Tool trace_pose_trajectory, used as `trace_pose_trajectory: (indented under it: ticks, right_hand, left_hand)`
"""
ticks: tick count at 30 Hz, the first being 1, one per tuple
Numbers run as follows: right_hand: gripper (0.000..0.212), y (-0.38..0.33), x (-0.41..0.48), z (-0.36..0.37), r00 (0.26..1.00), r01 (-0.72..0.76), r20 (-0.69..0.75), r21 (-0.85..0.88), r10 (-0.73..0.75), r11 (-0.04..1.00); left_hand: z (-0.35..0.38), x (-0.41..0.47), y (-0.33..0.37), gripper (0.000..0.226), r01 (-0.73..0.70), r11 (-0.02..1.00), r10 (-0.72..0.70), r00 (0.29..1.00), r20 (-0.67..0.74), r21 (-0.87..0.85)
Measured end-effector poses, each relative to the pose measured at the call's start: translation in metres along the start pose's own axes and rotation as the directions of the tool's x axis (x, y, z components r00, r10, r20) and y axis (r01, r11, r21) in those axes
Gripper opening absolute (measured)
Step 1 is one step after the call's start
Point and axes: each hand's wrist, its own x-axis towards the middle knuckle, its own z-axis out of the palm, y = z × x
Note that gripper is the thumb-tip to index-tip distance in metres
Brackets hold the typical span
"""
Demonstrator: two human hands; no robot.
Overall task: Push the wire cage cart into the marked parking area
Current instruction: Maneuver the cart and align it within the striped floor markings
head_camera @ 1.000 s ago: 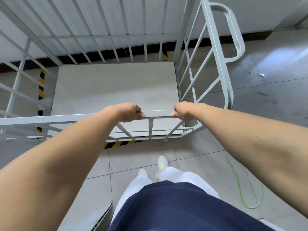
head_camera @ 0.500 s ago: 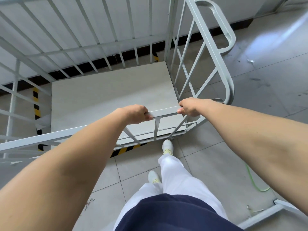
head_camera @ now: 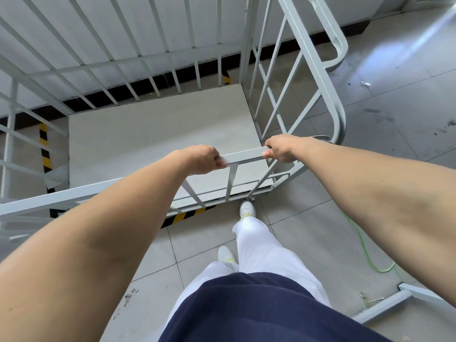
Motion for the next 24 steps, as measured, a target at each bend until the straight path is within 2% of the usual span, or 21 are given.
trace_pose_trajectory:
  ticks: [6, 10, 24]
  right_hand:
    - [0.033, 0.0017, 0.0004, -0.0037, 1.0, 0.012, 0.011, -0.033, -0.011, 0.999]
    - [0.041, 0.0025, 0.0008, -0.0044, 1.0, 0.021, 0.018, -0.036, -0.021, 0.999]
    - [0.044, 0.0002, -0.0034, 0.0013, 1.0, 0.017, -0.02, 0.009, -0.017, 1.0]
  left_hand:
    - [-0.0001, 0.0006, 0.0029, 0.046, 0.01, 1.0, -0.01, 1.0, -0.014, 0.001]
    - [0.0007, -0.0008, 0.0044, 0.046, 0.021, 1.0, -0.021, 1.0, -0.022, 0.002]
    - [-0.0036, -0.005, 0.0066, 0.044, 0.03, 0.999, -0.031, 1.0, 0.006, 0.027]
